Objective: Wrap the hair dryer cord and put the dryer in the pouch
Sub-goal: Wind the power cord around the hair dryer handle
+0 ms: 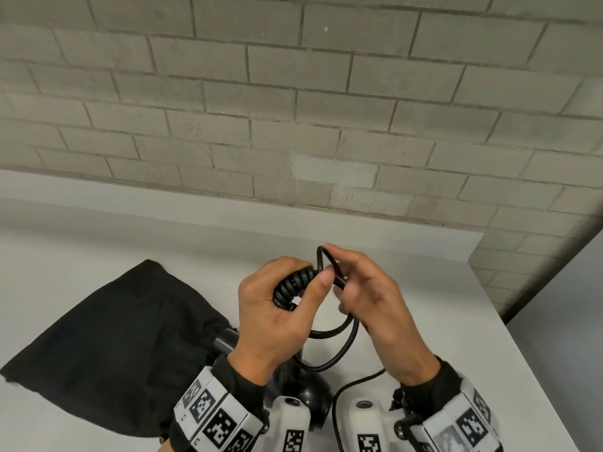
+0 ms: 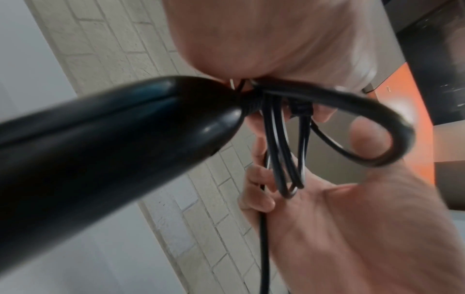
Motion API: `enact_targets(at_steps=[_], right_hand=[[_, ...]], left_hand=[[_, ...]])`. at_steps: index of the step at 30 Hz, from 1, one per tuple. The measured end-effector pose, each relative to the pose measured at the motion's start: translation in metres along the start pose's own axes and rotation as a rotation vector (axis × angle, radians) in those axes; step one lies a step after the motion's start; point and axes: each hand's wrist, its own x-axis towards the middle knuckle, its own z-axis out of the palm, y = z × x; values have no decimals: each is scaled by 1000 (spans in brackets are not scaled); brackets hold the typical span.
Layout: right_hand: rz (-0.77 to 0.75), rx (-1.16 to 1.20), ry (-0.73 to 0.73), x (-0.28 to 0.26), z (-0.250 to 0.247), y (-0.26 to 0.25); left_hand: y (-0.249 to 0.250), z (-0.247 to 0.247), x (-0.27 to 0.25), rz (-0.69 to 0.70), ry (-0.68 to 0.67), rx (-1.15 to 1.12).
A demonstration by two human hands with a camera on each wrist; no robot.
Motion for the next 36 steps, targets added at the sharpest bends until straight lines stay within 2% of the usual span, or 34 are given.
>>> enact_targets(at_steps=[2,3,9,16,18,24,29,33,36], right_hand=[[32,-14,-130,-7,-1,7],[46,16,-147,-9,-1,10],[49,182,-116,-9,-17,10],[-2,153,-54,-12,-21,7],[-18,119,-28,-14,-19,6],[-64,-137,87,-12,-5,0],[-122,-295,113,-7,3,-6],[-89,-255,74,-3,-1,-5],[-50,-218,11,-2,-5,-3]], left_hand=[[1,0,0,-37,2,-24],[1,-1,1,-54,-3,-39],[2,-12,8,-179,-96,-41],[14,-29,21,-264,-416,14],[17,-33,23,-263,-456,23],[19,-17,4,-216,-292,-10],[15,-12,-1,-107,-186,9],[11,-10,0,-44,-154,45],[10,-7,0,-55,-148,44]])
